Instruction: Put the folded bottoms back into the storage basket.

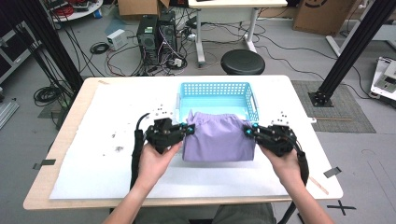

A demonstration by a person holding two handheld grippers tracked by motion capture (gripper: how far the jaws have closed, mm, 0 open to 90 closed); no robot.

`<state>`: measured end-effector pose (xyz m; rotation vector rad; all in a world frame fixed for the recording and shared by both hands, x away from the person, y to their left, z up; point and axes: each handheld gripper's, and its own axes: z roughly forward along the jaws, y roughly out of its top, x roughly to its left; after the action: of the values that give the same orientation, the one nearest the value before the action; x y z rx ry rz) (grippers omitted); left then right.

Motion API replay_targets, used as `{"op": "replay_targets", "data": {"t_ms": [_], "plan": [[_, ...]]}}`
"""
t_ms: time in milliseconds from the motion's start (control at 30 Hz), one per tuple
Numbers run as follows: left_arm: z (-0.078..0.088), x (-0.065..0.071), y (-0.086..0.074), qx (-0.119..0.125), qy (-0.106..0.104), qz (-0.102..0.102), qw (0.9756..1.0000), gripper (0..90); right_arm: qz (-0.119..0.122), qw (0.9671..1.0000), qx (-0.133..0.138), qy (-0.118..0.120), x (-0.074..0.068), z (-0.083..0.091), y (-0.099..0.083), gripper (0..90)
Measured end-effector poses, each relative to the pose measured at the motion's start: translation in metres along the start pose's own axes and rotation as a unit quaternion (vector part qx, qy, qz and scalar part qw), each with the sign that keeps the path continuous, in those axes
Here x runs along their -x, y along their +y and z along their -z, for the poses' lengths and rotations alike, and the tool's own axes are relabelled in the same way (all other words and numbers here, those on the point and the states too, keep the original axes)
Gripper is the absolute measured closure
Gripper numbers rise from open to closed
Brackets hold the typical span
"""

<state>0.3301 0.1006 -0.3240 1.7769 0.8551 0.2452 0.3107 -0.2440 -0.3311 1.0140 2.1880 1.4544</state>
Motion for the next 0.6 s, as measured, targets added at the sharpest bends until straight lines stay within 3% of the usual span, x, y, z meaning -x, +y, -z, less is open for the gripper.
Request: {"op": "replay_targets", "data": {"t_ms": [167,300,600], "plan": [[-0.018,-0.019,0.033,0.006,0.024,-0.012,0.9996,86.5,0.003,0.9998,0.000,-0.017,0.023,-0.020,0.026,85.8],[-0.034,-0.033,0.049,0.008,0.041,-0.018,0.9990,86.5,0.000,0.9996,-0.005,-0.026,0.042,-0.038,0.041,85.8],[-0.068,-0.069,0.065,0.013,0.050,-0.004,0.9987,86.5,-0.001,0.9986,-0.009,-0.052,0.076,-0.077,0.062,85.8]]}}
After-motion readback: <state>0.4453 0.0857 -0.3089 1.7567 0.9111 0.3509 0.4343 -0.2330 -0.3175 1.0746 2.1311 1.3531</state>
